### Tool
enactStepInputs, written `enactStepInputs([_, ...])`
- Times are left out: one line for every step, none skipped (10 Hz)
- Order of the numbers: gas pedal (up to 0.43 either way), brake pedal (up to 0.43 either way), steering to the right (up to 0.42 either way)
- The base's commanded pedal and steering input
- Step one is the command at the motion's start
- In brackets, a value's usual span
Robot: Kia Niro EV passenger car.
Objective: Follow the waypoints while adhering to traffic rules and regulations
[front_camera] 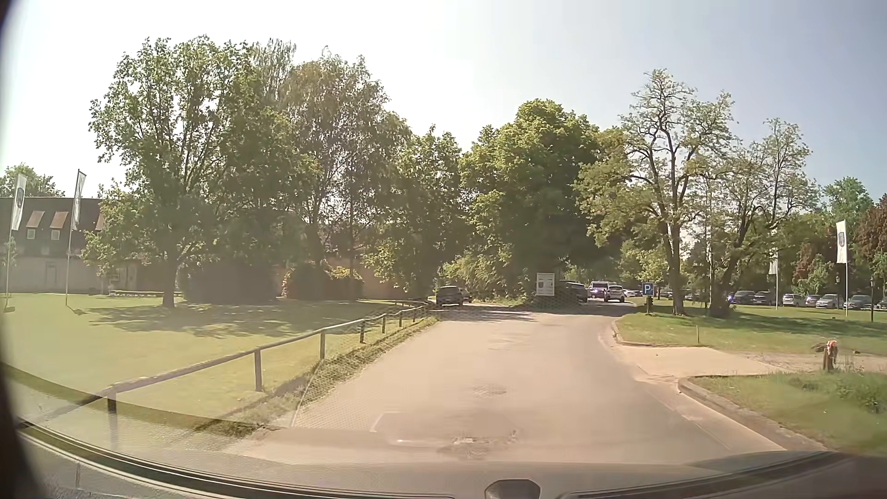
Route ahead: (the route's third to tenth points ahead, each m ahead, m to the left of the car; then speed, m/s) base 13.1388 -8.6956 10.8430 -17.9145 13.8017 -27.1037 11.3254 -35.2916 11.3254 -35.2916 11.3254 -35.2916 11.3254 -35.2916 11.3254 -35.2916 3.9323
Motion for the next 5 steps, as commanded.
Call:
enactStepInputs([0.0, 0.024, -0.01])
enactStepInputs([0.0, 0.024, -0.01])
enactStepInputs([0.0, 0.024, -0.01])
enactStepInputs([0.0, 0.024, -0.01])
enactStepInputs([0.0, 0.024, -0.01])
